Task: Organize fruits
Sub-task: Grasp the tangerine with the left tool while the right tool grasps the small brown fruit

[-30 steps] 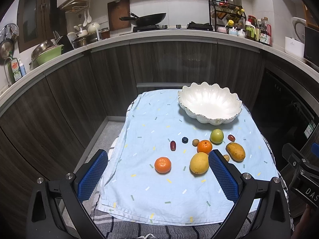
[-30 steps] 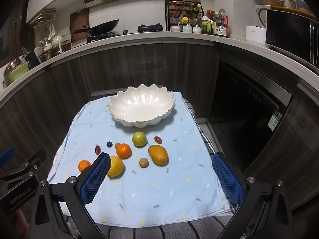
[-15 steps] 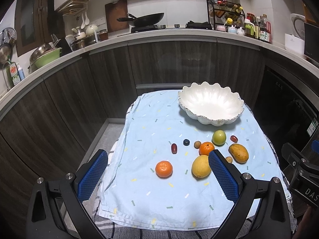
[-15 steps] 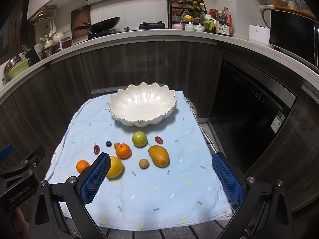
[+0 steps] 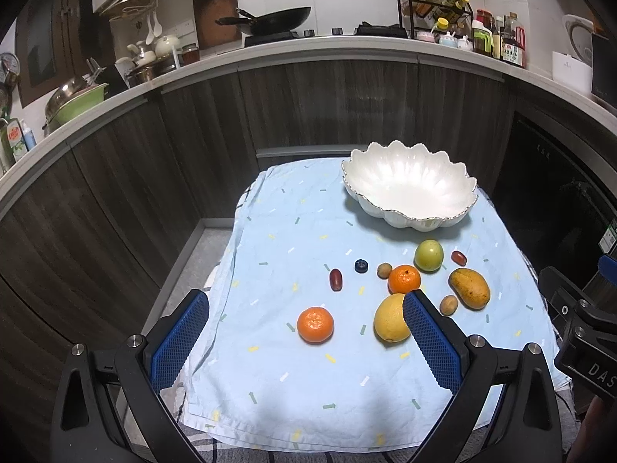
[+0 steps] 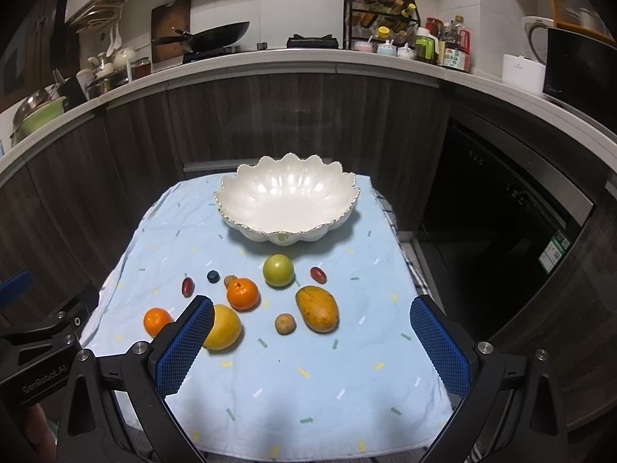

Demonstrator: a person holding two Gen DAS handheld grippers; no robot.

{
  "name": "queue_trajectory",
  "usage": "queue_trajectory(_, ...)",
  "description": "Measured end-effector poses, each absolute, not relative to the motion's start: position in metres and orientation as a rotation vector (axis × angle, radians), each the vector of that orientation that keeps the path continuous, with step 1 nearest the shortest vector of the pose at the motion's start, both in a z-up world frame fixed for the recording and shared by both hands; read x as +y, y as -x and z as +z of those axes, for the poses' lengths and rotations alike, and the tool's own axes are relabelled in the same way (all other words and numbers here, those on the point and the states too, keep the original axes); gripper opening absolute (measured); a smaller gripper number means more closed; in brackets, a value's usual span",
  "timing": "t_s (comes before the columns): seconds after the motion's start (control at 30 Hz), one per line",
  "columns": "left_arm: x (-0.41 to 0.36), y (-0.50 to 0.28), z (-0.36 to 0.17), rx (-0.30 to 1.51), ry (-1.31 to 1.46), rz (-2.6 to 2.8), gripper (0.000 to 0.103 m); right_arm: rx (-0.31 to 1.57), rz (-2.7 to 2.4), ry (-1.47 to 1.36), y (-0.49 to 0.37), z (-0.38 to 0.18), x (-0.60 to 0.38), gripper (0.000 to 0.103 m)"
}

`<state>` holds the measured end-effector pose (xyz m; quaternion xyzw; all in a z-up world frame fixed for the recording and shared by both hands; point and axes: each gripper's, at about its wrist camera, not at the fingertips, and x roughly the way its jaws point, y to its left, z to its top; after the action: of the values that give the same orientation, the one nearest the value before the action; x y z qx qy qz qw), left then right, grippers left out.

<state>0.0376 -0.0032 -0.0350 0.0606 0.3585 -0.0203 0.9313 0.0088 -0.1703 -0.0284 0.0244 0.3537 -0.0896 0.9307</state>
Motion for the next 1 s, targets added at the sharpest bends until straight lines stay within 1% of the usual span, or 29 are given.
queue_trajectory(0.27, -0.002, -0.050, -0.048, 0.756, -0.131, -0.032, 0.102, 0.750, -0.165, -0.034, -0.026, -0.042, -0.167, 0.100)
queue_trajectory(0.73, 0.001, -0.073, -0.076, 0.765, -0.142, -0.016, 0.102, 0.798, -0.116, -0.002, -0.056, -0.074, -0.157, 0.087)
queue_trajectory(0.87, 0.004, -0.081, -0.085, 0.769, -0.137, -0.015, 0.102, 0.799, -0.105, 0.004, -0.063, -0.083, -0.153, 0.086)
queue_trajectory(1.0, 0.004, -0.088, -0.095, 0.775, -0.143, -0.028, 0.099, 0.799, -0.097, 0.012, -0.069, -0.093, -0.151, 0.085)
